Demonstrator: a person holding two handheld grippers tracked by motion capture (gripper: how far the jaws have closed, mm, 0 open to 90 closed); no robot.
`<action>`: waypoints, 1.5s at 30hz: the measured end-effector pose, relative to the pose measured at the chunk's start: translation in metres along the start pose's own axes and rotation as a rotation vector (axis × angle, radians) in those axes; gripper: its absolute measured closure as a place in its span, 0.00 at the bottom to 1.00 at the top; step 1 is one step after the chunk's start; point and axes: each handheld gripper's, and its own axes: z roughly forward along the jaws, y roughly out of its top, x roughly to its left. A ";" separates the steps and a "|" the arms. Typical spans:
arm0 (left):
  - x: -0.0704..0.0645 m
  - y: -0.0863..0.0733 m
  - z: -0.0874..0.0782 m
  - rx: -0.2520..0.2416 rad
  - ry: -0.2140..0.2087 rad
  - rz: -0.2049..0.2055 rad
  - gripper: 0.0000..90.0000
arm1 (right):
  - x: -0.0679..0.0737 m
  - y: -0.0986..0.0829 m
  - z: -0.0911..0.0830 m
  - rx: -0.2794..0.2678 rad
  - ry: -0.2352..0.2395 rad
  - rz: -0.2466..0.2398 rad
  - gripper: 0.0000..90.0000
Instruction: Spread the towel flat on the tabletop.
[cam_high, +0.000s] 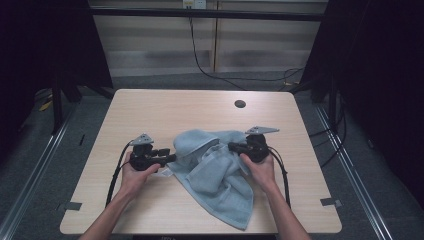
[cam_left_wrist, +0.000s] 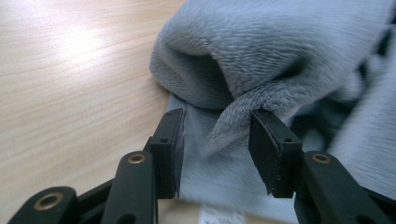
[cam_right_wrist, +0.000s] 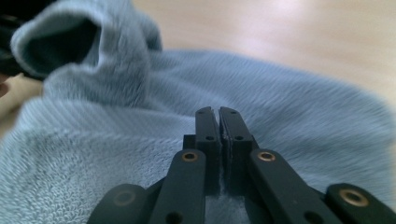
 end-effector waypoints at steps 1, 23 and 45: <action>0.001 -0.002 0.004 0.014 -0.001 -0.001 0.62 | 0.001 -0.005 0.006 0.011 0.008 0.000 0.97; -0.057 -0.053 -0.041 0.180 -0.016 0.172 0.71 | 0.017 -0.029 0.005 0.036 0.123 0.003 0.88; -0.091 -0.042 -0.043 0.038 -0.256 0.127 0.62 | 0.019 -0.075 -0.067 0.053 0.075 -0.050 0.65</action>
